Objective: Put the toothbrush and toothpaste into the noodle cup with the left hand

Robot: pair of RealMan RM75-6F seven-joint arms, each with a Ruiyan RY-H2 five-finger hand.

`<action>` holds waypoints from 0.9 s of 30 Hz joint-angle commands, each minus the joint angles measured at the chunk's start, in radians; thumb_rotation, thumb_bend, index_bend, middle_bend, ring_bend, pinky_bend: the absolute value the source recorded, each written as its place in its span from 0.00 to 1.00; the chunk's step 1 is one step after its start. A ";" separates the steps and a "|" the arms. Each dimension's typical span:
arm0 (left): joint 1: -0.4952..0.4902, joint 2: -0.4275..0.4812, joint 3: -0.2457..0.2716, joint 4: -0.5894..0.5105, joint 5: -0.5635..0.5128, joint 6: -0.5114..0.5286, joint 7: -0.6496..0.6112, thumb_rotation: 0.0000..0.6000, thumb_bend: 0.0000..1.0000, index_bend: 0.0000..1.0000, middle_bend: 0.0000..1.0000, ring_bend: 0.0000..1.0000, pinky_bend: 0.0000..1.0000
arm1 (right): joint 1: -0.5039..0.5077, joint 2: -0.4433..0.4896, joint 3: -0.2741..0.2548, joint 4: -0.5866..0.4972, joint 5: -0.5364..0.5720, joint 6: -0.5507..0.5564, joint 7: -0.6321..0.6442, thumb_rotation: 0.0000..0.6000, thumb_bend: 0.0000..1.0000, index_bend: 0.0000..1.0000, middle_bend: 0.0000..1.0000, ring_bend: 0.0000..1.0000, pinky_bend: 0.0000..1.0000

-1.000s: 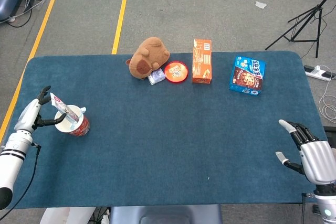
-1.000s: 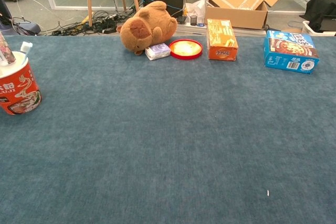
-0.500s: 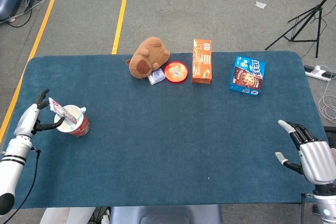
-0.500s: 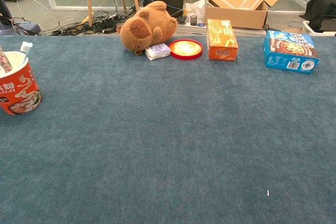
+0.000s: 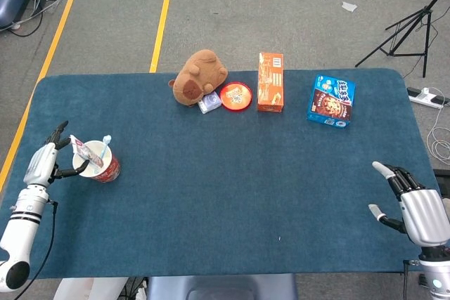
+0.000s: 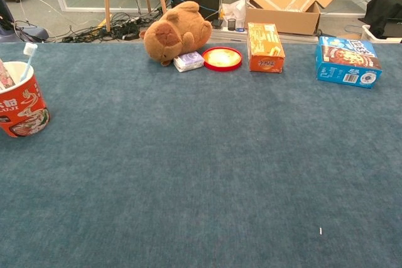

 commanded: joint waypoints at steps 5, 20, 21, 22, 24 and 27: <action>0.003 -0.024 0.008 0.026 0.022 0.015 0.012 1.00 0.38 0.66 0.00 0.00 0.00 | -0.002 -0.001 -0.002 0.007 0.000 0.001 0.007 1.00 0.16 0.19 0.26 0.24 0.60; 0.006 -0.038 0.022 0.039 0.045 0.009 0.027 1.00 0.38 0.66 0.00 0.00 0.00 | -0.001 -0.008 -0.002 0.017 0.006 -0.003 0.014 1.00 0.16 0.19 0.26 0.24 0.60; 0.006 -0.039 0.024 0.042 0.047 0.008 0.028 1.00 0.38 0.66 0.00 0.00 0.00 | -0.001 -0.008 -0.003 0.017 0.006 -0.004 0.014 1.00 0.16 0.19 0.26 0.24 0.60; 0.006 -0.042 0.026 0.046 0.050 0.007 0.029 1.00 0.38 0.66 0.00 0.00 0.00 | -0.001 -0.008 -0.003 0.018 0.006 -0.004 0.015 1.00 0.16 0.19 0.26 0.24 0.60; 0.005 -0.046 0.028 0.051 0.052 0.004 0.029 1.00 0.38 0.66 0.00 0.00 0.00 | -0.001 -0.008 -0.003 0.019 0.007 -0.005 0.015 1.00 0.16 0.19 0.26 0.24 0.60; 0.004 -0.051 0.029 0.057 0.054 0.001 0.027 1.00 0.38 0.66 0.00 0.00 0.00 | -0.001 -0.008 -0.002 0.020 0.008 -0.005 0.017 1.00 0.16 0.19 0.26 0.24 0.60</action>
